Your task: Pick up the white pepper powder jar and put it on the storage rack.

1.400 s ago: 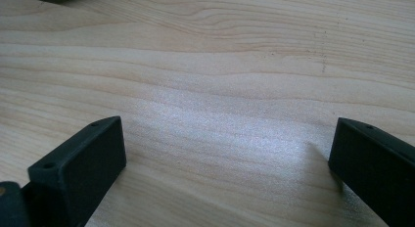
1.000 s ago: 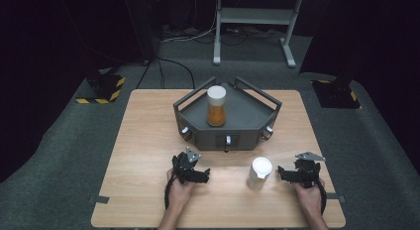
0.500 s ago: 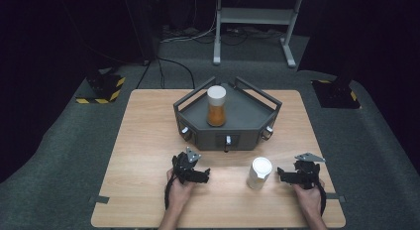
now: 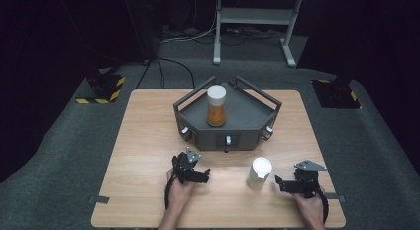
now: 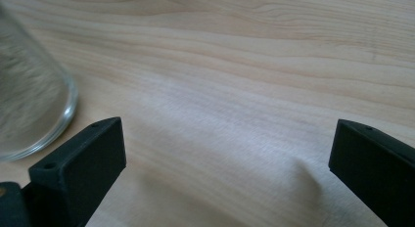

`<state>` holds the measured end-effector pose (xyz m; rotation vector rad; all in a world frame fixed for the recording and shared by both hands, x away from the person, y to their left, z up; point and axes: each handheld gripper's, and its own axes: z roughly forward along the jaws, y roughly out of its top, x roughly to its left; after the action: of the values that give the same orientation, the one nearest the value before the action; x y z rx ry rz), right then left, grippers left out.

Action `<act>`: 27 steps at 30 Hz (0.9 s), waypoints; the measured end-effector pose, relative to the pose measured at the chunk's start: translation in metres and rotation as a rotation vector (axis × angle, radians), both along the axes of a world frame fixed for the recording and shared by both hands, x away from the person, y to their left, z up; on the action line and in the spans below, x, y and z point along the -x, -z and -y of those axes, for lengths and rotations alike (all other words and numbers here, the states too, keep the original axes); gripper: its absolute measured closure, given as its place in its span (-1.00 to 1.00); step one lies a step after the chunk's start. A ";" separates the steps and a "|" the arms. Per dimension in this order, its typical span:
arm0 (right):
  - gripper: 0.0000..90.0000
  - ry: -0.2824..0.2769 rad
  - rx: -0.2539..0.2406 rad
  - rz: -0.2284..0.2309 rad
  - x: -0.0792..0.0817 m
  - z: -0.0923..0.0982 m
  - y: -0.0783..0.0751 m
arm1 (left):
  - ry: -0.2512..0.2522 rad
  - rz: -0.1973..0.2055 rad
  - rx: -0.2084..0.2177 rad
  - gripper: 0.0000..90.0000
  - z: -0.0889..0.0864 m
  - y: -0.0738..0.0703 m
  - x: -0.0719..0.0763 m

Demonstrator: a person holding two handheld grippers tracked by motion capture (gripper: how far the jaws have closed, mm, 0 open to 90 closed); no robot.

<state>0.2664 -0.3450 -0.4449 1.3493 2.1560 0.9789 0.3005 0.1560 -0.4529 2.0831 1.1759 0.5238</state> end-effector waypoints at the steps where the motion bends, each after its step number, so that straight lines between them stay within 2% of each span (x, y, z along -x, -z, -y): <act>1: -1.00 -0.006 -0.004 0.000 0.002 0.000 0.000 | 0.000 0.000 0.000 -0.94 0.000 0.000 0.000; 8: -1.00 -0.061 -0.029 -0.005 0.013 0.000 0.000 | 0.000 0.000 0.000 -0.94 0.000 0.000 0.000; 17: -1.00 -0.145 -0.041 -0.009 0.017 -0.007 -0.002 | 0.000 0.000 0.000 -0.94 0.000 0.000 0.000; 27: -0.99 -0.205 -0.042 -0.001 0.017 -0.019 -0.003 | 0.001 0.000 -0.001 -0.94 0.000 0.000 0.000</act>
<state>0.2497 -0.3260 -0.4421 1.1637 2.3216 1.1050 0.3006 0.1561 -0.4528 2.0841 1.1750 0.5243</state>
